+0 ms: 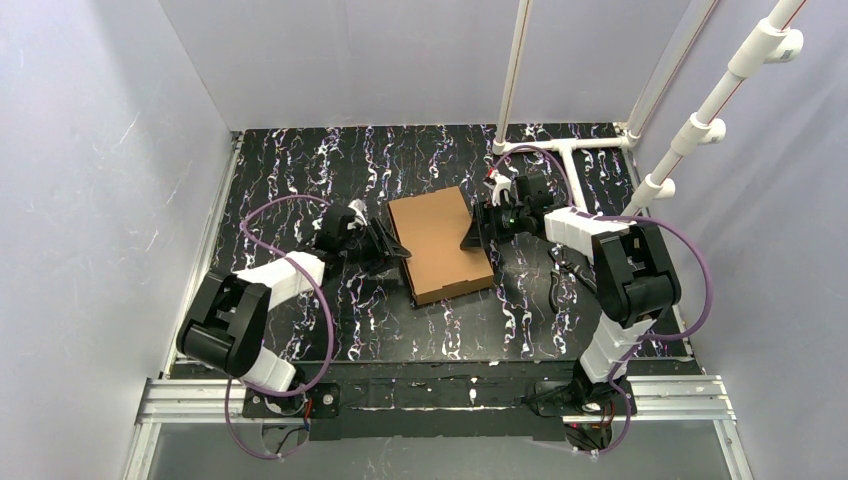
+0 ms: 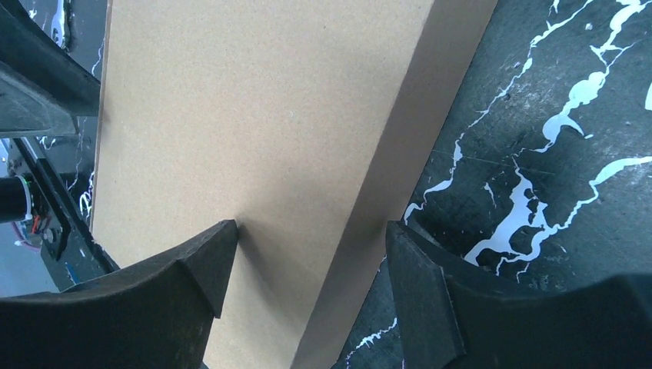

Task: Fold the paper box
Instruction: Adjust the paper box at the center of the board.

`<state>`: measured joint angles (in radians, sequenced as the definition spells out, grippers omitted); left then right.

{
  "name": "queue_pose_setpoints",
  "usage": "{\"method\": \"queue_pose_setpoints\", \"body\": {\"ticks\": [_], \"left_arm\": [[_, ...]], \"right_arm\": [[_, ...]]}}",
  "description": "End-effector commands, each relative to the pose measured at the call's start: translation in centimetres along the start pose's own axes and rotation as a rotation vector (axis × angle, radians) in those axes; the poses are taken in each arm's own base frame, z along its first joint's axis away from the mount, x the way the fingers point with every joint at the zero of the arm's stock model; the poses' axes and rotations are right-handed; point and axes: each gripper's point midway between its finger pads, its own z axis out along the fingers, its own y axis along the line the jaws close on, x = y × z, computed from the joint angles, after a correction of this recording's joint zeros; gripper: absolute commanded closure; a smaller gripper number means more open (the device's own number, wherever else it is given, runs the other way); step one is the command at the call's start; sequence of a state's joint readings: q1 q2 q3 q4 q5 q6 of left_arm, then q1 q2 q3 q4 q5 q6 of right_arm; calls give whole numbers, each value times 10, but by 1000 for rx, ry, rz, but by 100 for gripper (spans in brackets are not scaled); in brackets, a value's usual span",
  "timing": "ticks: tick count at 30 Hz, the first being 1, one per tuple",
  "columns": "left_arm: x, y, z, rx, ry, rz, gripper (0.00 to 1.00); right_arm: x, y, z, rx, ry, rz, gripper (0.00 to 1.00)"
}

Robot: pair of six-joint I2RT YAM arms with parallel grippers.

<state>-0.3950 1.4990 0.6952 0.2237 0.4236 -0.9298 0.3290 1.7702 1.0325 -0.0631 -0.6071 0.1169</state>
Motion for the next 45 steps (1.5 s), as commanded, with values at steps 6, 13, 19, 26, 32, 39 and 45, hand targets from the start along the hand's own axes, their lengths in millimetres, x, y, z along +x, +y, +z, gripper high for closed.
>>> {"method": "queue_pose_setpoints", "body": {"ticks": [6, 13, 19, 26, 32, 39, 45], "left_arm": [[-22, 19, -44, -68, -172, -25, 84], [-10, 44, -25, -155, -46, -25, 100], [-6, 21, 15, -115, 64, 14, 100], [-9, -13, 50, -77, 107, 50, 100], [-16, -32, 75, -55, 118, 42, 100], [-35, -17, 91, -168, 105, -1, 100], [-32, 48, 55, -337, 106, -116, 100]], "right_arm": [[-11, -5, 6, 4, -17, -25, 22], [-14, 1, 7, -30, -18, -23, 23], [-24, 15, 2, -71, -37, -45, 28], [-44, 45, -9, -128, -63, -95, 34], [-66, 73, -22, -120, -81, -182, 37], [-66, 141, -18, -90, -43, -412, 36], [-22, 191, 16, -112, 70, -601, 35]]}}
